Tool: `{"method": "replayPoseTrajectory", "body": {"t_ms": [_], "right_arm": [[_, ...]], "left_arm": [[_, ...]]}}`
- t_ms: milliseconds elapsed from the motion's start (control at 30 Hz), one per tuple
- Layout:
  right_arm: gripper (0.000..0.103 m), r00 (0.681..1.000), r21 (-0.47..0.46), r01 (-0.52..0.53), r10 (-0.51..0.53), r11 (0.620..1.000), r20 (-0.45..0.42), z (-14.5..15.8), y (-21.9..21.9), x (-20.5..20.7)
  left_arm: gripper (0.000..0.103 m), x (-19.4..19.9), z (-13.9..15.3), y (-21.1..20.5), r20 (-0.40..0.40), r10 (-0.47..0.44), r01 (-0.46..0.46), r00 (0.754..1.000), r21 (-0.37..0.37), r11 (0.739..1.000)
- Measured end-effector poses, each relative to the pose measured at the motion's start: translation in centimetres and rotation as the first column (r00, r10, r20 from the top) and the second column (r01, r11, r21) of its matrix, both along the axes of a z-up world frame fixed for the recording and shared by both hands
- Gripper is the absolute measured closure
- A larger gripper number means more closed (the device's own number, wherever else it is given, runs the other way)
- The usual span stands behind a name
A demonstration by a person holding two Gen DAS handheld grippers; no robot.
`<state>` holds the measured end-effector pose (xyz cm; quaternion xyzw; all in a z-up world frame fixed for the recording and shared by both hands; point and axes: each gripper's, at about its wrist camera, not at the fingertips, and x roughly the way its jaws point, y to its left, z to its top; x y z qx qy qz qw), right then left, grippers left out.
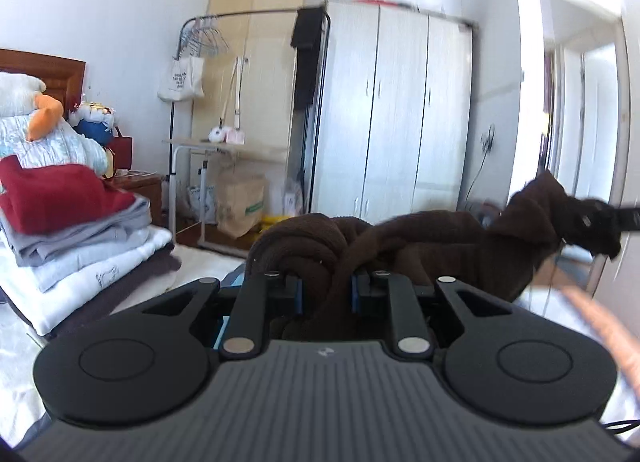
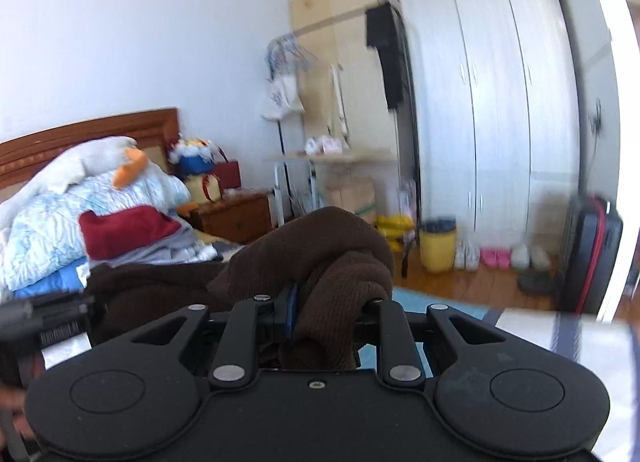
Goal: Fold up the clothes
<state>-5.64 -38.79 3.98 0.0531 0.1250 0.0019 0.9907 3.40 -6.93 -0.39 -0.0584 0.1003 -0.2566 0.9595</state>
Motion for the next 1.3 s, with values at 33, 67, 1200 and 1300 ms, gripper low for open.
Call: {"method": "replayPoseTrajectory", "body": {"t_ms": [33,67,1200,1300], "right_arm": [[0.079,1.000,-0.006,-0.001,0.001,1.000,0.026,1.0,-0.4,-0.8],[0.079,0.999,-0.012,-0.002,0.003,1.000,0.053,2.0,-0.9,-1.5],[0.045,0.818,0.420,0.340,-0.044,0.841,-0.573,-20.1,-10.1,10.7],[0.091,0.801,0.274,0.297,-0.082,0.915,-0.593,-20.6,-8.2,12.9]], "left_arm": [[0.084,-0.3,1.0,0.0,0.002,-0.007,0.007,1.000,-0.041,0.999],[0.084,-0.5,1.9,0.0,0.010,-0.011,0.011,1.000,-0.085,0.996],[0.093,2.3,-13.0,-10.8,-0.532,-0.207,0.308,0.821,0.109,0.945],[0.093,2.3,-13.1,-10.8,-0.546,-0.187,0.287,0.817,0.104,0.952]]}}
